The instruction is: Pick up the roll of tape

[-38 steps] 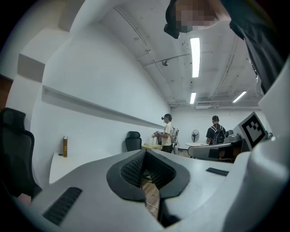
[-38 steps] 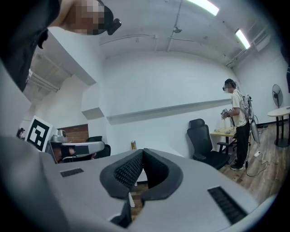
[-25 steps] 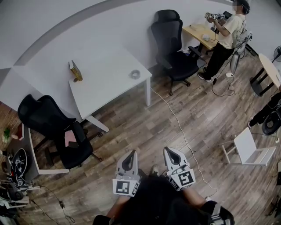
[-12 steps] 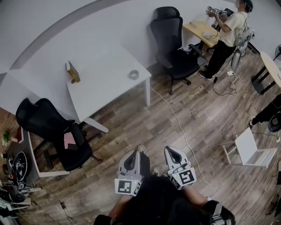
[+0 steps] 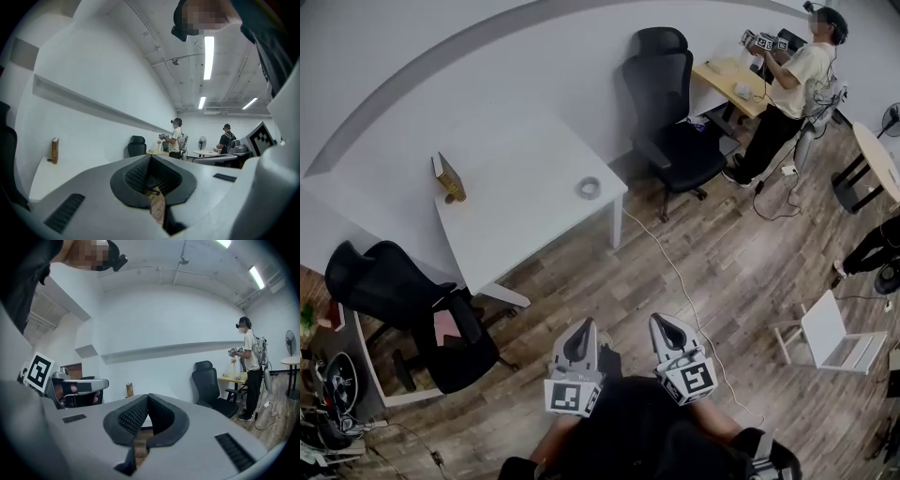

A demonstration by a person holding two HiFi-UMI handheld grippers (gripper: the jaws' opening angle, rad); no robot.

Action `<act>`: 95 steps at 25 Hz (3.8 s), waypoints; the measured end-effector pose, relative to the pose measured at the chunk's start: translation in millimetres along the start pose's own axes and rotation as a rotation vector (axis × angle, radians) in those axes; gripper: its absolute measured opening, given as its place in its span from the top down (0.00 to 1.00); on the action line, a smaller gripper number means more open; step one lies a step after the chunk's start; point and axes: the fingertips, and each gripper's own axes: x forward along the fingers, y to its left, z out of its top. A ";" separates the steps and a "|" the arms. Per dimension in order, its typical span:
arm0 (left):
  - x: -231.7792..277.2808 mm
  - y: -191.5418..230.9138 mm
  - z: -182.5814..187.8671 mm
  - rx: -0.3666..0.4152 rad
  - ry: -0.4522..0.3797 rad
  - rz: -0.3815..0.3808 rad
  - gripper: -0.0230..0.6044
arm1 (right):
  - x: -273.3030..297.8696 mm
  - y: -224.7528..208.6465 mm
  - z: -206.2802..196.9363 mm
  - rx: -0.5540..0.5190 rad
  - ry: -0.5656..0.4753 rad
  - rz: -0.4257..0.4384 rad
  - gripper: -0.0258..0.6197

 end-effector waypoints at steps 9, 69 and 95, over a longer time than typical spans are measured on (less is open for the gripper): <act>55.6 74.0 10.7 0.012 0.006 -0.028 0.94 | 89.9 -6.1 9.6 0.007 0.027 -0.025 0.94; 408.6 258.1 10.6 -0.127 0.048 0.324 0.94 | 487.8 -205.3 -54.0 -0.088 0.388 0.390 0.94; 440.8 342.1 -9.1 -0.173 0.101 0.336 0.94 | 552.0 -197.4 -258.4 -0.897 0.927 0.782 0.82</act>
